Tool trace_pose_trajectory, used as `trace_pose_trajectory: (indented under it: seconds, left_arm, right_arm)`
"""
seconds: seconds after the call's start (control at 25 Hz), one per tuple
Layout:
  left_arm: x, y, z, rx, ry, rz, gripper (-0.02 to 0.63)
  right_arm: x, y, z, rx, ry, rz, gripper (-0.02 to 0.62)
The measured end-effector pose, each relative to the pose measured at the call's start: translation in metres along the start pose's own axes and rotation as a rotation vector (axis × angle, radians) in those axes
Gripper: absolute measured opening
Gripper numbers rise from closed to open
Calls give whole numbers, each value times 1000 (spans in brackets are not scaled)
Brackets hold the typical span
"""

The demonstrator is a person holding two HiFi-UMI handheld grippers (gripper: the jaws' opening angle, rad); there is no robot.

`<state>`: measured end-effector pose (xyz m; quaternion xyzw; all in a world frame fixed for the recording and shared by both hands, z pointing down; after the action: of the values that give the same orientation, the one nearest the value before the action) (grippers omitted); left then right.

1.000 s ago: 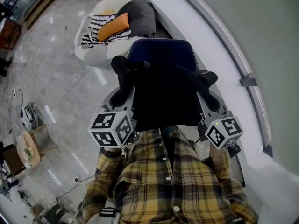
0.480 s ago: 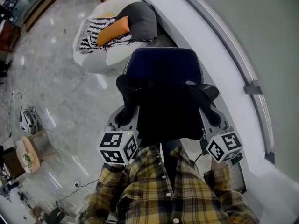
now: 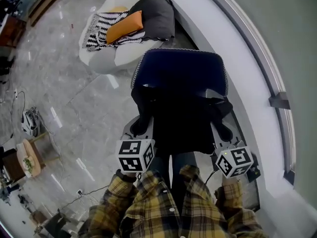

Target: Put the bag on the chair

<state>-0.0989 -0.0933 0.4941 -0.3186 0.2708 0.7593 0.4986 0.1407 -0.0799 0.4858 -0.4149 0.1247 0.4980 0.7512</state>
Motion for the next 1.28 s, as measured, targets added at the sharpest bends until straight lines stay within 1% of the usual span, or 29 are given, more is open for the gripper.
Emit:
trace_pose_trajectory:
  seconds: [0.28,0.52,0.72,0.96,1.08,1.28]
  left_arm:
    - [-35,10,41,19,21,-30,92]
    - [-64,17,72,43,61,-56,92]
    - [-89,12,96,29,101,-61,92]
    - [-117,14,127,25,162,-51,92]
    - [-127,16,140,35,182,-56,92]
    - [-140,27,154,50,202,-88,92]
  right_arm:
    - [-36,-20,32,-8,33,10,37]
    - [-66,-38,58,-9,67,27,37]
    - [-85,-60,81,16,99,65,35]
    - [-106,-78,109,78,167,107,37]
    - [-116,-83,118,99,188,107,37]
    - [-132,-77,119,153,204,99,37]
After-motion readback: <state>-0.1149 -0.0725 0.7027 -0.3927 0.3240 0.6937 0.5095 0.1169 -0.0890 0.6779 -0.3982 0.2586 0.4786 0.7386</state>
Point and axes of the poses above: the fingertips, and each gripper's own axes: x backward along the fingers, y to its left, z out of its underside, the point moved 2 cm from there along x, backward along the fingers, and after that the axes turned 14 degrees about -x, right-handed, at the moved point
